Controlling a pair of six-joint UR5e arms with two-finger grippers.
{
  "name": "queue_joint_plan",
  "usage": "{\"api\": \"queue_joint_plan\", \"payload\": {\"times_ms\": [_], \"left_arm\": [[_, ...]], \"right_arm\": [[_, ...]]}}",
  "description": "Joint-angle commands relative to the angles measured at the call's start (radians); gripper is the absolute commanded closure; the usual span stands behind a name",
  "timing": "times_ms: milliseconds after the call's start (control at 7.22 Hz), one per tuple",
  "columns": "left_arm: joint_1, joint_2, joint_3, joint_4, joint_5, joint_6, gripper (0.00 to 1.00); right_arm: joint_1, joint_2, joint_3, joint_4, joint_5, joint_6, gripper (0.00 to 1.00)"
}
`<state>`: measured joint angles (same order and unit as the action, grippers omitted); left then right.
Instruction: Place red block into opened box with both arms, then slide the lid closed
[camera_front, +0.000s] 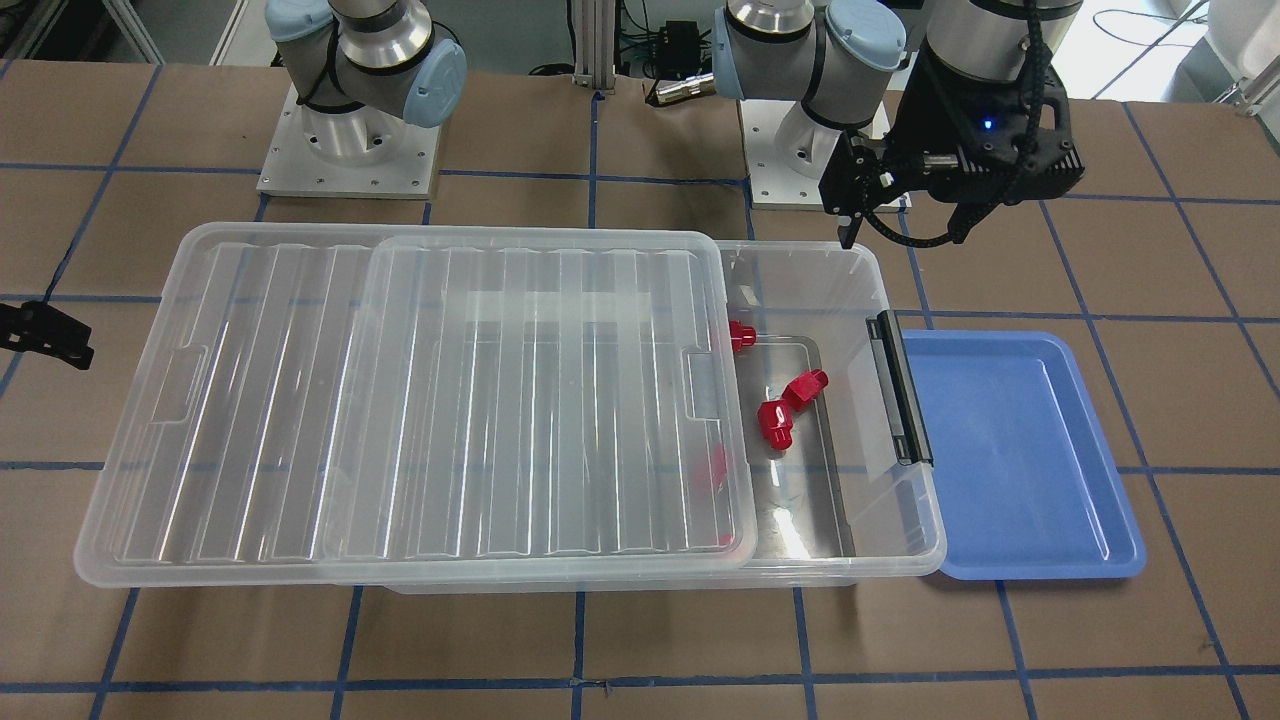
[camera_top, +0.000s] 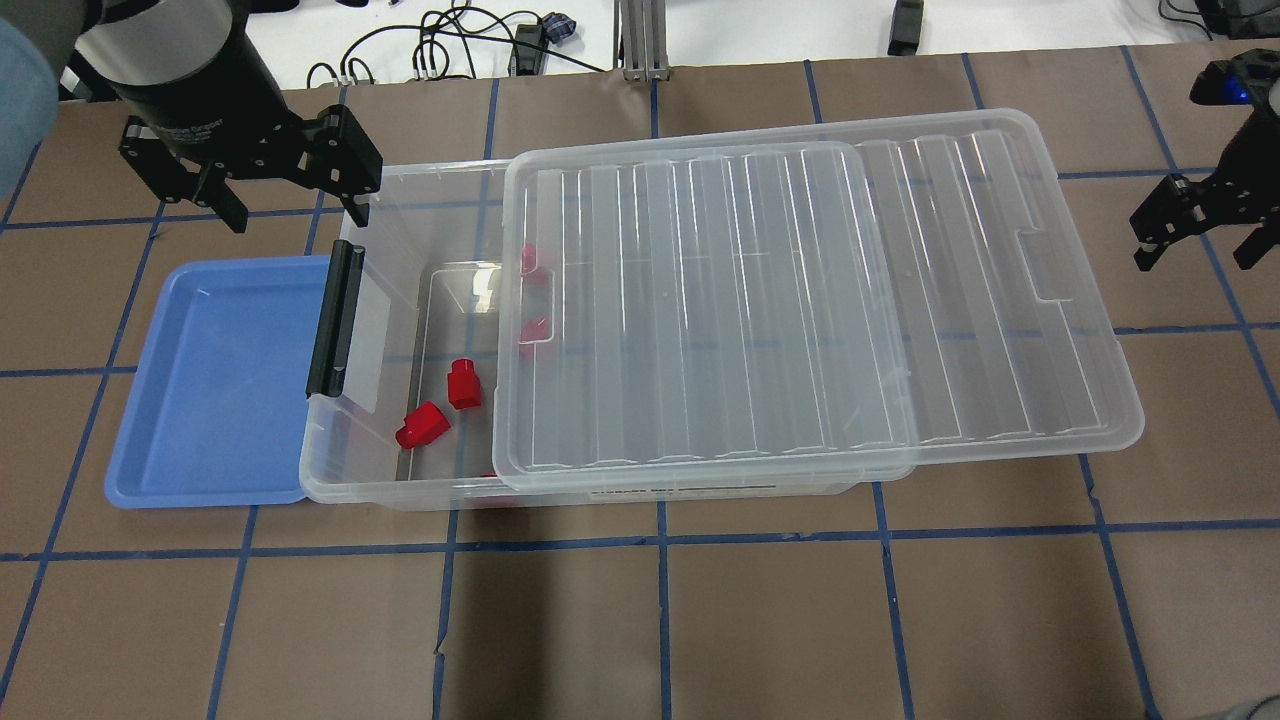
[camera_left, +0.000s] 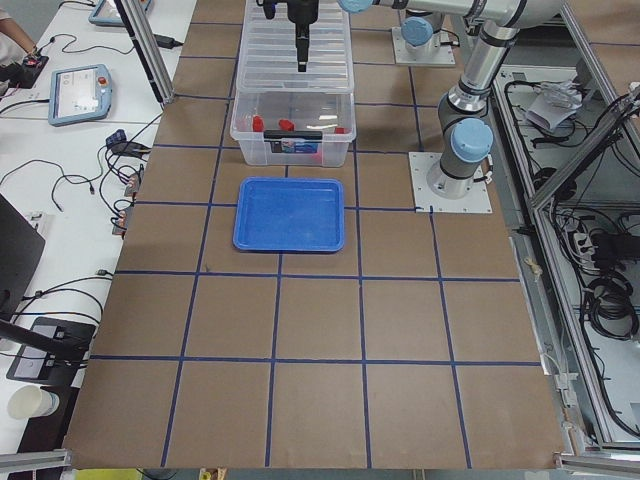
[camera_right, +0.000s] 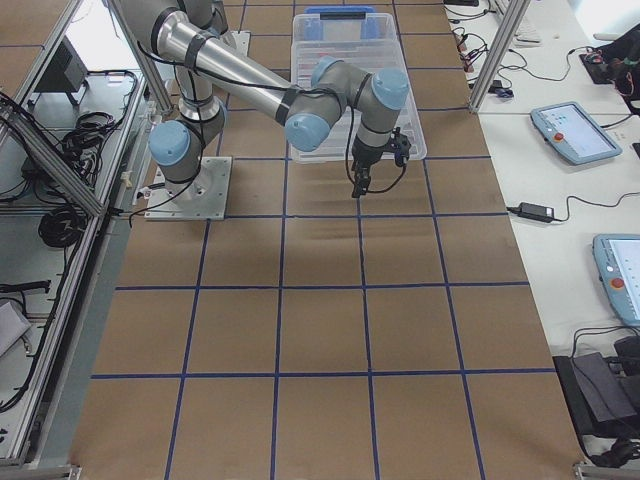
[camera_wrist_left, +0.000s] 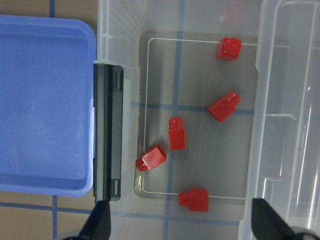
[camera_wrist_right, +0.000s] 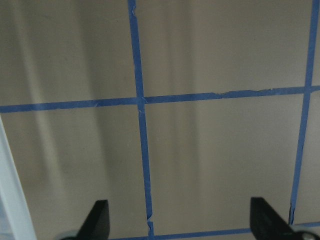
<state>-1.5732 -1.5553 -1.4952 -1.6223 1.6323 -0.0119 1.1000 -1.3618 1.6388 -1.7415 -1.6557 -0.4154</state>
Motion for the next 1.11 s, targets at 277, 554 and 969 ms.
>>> {"api": "queue_joint_plan", "payload": {"times_ms": [277, 554, 969], "left_arm": [[0.01, 0.012, -0.02, 0.004, -0.005, 0.079, 0.0], [0.013, 0.011, -0.019, 0.004, -0.003, 0.081, 0.0], [0.01, 0.009, -0.011, 0.004, -0.006, 0.079, 0.0]], "right_arm": [[0.035, 0.007, 0.039, -0.015, 0.001, 0.079, 0.0], [0.046, 0.003, 0.039, -0.003, 0.005, 0.079, 0.0], [0.076, 0.001, 0.039, 0.003, 0.005, 0.112, 0.0]]}}
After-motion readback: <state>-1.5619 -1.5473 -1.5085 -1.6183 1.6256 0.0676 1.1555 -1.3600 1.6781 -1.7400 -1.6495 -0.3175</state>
